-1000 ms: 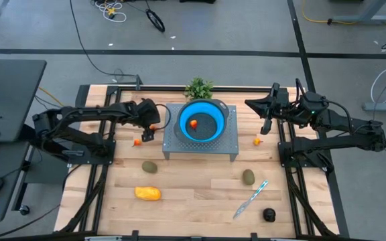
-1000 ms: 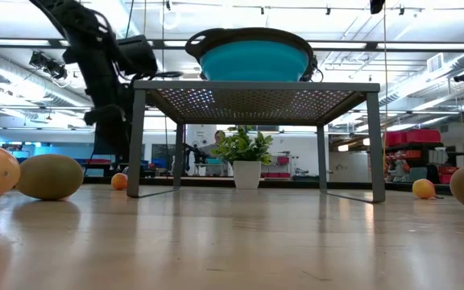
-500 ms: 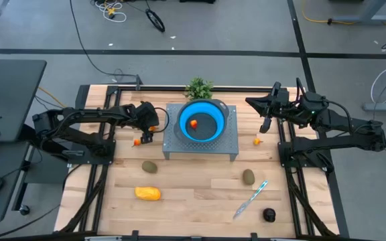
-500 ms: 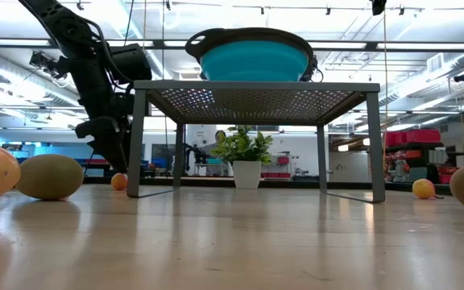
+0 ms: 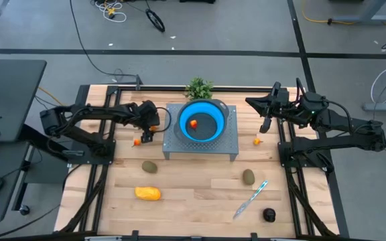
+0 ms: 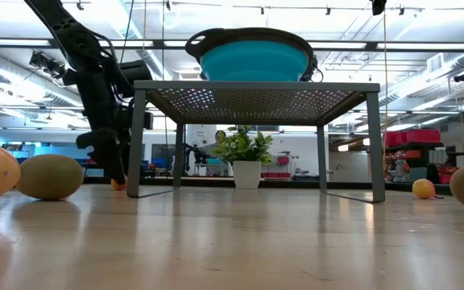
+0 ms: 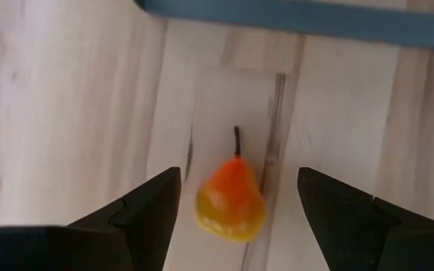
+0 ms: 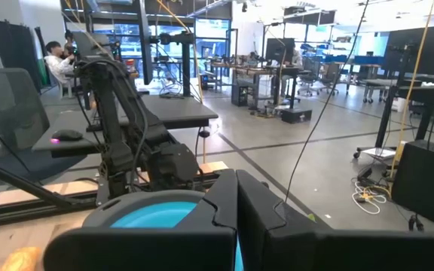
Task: Pick & Place Fruit
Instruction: Put the top left orange pear into the strainer bowl on the shelf
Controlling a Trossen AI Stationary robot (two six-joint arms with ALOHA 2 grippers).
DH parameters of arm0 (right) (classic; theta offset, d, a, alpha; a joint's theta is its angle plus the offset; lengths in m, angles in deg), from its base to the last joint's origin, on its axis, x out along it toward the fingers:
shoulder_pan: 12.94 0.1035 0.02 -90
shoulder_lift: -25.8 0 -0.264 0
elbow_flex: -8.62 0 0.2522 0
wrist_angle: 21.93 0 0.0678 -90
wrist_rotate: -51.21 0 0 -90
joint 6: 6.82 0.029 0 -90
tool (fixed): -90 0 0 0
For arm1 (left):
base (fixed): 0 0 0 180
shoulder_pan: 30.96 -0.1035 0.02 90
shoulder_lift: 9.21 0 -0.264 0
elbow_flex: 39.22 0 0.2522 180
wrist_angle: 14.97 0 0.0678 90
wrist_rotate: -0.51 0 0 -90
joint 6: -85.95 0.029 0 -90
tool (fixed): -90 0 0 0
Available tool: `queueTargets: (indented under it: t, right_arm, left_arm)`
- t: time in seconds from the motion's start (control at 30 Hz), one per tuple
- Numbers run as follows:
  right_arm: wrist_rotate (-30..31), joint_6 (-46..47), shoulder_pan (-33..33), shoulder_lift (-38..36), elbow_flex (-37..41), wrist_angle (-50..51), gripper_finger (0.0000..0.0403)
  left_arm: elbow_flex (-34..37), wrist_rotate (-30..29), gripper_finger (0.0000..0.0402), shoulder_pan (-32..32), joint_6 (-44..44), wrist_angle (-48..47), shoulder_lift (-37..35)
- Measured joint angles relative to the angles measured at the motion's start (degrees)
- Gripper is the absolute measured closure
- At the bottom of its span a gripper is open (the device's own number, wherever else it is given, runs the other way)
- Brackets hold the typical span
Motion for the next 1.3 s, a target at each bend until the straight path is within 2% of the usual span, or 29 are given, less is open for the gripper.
queueTargets:
  t: [0.5, 1.3]
  right_arm:
    - [1.57, 0.0, -0.01, 0.0, 0.0, 0.0, 0.0403]
    - [1.53, 0.0, -0.01, 0.01, -0.02, -0.47, 0.0403]
  left_arm:
    - [0.02, -1.31, 0.0136, -0.2, 2.44, -0.87, 0.8]
    - [0.02, -1.33, 0.0247, -0.2, 2.49, -1.16, 0.78]
